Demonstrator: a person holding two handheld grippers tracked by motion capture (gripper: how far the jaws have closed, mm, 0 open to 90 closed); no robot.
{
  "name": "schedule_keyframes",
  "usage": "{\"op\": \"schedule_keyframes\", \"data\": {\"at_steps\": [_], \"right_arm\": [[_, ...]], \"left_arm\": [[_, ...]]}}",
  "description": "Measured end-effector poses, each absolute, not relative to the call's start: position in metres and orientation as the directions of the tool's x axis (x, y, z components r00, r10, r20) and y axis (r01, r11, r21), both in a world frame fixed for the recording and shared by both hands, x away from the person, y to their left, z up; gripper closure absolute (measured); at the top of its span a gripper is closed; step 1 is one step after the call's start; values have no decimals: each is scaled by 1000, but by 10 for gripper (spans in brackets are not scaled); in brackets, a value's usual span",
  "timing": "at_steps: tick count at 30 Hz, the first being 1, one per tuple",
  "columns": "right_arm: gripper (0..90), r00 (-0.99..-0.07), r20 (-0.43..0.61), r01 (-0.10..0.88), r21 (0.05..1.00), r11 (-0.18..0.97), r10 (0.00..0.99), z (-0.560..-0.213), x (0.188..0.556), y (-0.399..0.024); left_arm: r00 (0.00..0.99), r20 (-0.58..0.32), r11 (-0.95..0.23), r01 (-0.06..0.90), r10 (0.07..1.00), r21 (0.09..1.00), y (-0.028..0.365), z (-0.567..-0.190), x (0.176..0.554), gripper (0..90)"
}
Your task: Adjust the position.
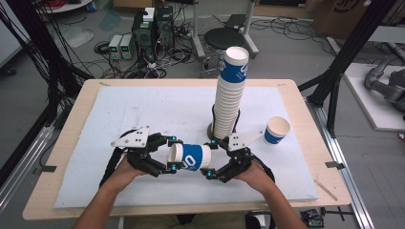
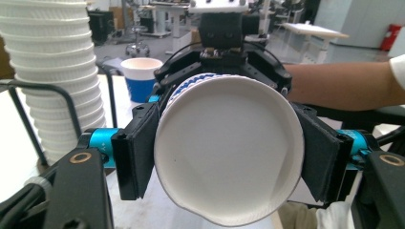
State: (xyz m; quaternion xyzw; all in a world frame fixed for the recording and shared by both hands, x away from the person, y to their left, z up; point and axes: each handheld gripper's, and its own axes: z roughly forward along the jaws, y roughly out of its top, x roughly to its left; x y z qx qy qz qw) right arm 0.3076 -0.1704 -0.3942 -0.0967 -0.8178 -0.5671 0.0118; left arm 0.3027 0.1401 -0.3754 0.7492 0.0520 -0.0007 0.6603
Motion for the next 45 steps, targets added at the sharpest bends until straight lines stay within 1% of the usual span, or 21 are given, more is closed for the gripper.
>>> {"op": "schedule_keyframes", "data": {"at_steps": [5,8,10,14,19,25,28,30,31,32,33,35,39,45], "right_arm": [[132,-982,150,180,927,330,116,-396,307,-167],[135,-982,153,182,928,325,115,-397,307,-166],[184,-984,150,174,930,323,97,-397,307,-166],[209,-985,151,171,932,319,87,-397,307,-168],[264,-986,139,160,941,300,90,-394,308,-173],[307,-986,139,160,938,309,90,-393,307,-175],[321,-987,129,155,933,324,100,-391,307,-176],[323,-987,122,152,929,337,108,-391,308,-177],[323,-986,122,153,928,339,113,-391,308,-177],[323,-986,123,155,928,340,114,-391,308,-177],[323,-985,126,158,926,342,114,-391,308,-177],[324,-985,132,164,924,344,114,-390,309,-177],[323,-984,132,166,923,348,120,-389,310,-181],[323,-983,114,163,906,391,144,-382,312,-186]], "left_arm": [[996,-69,-111,76,60,991,138,-374,301,307],[996,-70,-106,76,57,991,138,-374,301,306],[996,-71,-107,77,58,991,137,-375,301,306],[995,-76,-106,82,58,991,138,-375,302,308],[995,-84,-100,90,61,991,139,-378,303,314],[994,-87,-114,94,63,989,138,-380,303,317],[993,-85,-136,95,77,986,138,-382,304,317],[991,-99,-146,112,93,983,137,-382,303,312],[988,-106,-156,123,109,980,136,-383,303,297],[985,-117,-162,137,126,977,135,-383,303,258],[983,-132,-162,152,129,975,134,-384,303,197],[981,-139,-170,161,134,972,134,-384,303,146],[977,-149,-190,176,151,966,135,-383,302,141],[975,-137,-222,174,175,959,142,-374,303,141]]}}
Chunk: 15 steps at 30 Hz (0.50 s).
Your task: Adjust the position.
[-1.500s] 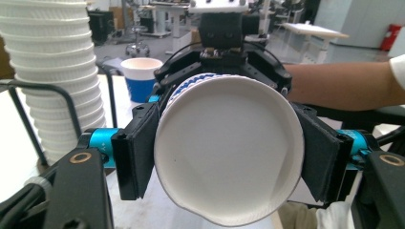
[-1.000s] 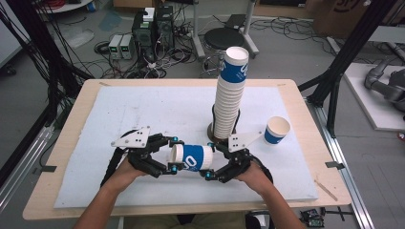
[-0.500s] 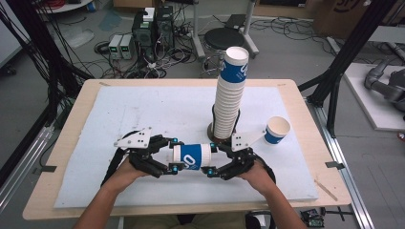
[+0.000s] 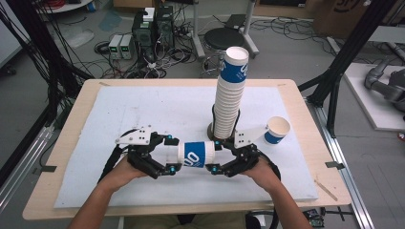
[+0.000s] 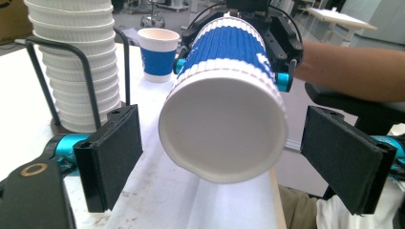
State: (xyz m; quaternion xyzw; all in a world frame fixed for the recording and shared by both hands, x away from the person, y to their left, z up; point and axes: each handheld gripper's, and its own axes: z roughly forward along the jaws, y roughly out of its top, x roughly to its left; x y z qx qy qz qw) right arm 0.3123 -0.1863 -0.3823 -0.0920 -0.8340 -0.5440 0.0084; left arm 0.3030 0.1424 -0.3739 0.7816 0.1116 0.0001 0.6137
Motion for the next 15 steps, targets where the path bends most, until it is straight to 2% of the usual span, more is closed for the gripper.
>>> {"op": "schedule_keyframes", "data": {"at_steps": [7,15], "right_arm": [[323,-988,74,132,866,483,138,-369,314,-184],[322,-993,9,78,795,601,118,-355,318,-173]], "left_arm": [[976,-118,-262,165,183,951,147,-358,303,141],[978,-110,-359,168,177,918,143,-349,307,141]]}}
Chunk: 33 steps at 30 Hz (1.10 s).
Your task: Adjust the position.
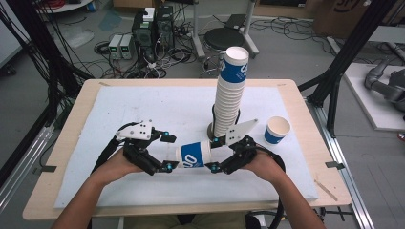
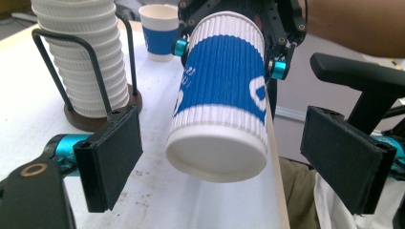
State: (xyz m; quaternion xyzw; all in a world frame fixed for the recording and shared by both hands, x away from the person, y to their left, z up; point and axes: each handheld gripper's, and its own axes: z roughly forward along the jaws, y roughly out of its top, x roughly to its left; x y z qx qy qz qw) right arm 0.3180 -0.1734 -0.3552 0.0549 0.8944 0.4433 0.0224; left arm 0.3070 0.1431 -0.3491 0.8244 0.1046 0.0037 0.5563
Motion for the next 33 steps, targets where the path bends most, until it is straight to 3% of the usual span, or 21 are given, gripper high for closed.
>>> {"op": "schedule_keyframes", "data": {"at_steps": [18,33], "right_arm": [[318,-994,-95,-19,607,795,49,-335,319,-139],[314,-994,-111,-61,517,854,-4,-334,318,-120]], "left_arm": [[980,-128,-570,194,155,798,115,-351,316,168],[981,-161,-674,194,111,713,94,-362,323,236]]}}
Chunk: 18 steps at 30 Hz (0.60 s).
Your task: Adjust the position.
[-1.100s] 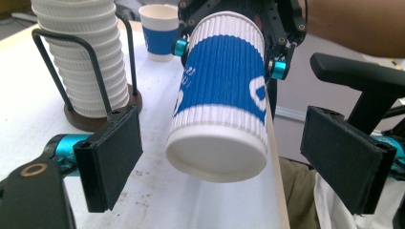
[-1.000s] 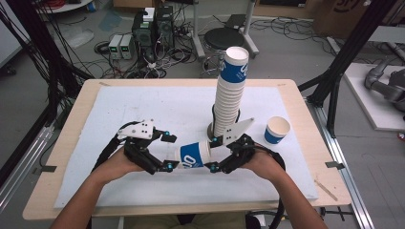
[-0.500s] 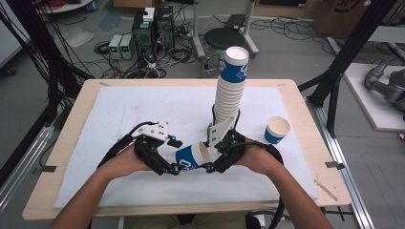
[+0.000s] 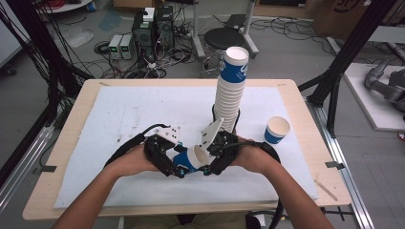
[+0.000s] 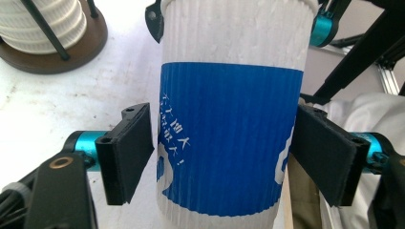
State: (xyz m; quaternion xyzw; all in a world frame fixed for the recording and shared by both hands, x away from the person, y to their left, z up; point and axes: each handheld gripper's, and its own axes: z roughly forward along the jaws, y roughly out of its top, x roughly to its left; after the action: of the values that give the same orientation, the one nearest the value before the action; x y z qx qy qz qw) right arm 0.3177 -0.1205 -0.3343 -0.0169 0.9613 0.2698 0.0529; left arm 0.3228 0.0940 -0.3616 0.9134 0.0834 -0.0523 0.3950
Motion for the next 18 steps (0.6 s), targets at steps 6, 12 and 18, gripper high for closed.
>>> {"op": "schedule_keyframes", "data": {"at_steps": [6,12,18], "right_arm": [[314,-995,-103,-54,485,873,-4,-336,316,-118],[315,-995,-96,-64,463,884,-22,-337,315,-115],[249,-997,-72,-45,494,868,-11,-336,315,-119]], "left_arm": [[980,-171,-699,193,102,689,90,-365,324,292],[982,-173,-713,177,79,678,88,-367,323,309],[983,-170,-663,171,67,729,93,-369,321,301]]}}
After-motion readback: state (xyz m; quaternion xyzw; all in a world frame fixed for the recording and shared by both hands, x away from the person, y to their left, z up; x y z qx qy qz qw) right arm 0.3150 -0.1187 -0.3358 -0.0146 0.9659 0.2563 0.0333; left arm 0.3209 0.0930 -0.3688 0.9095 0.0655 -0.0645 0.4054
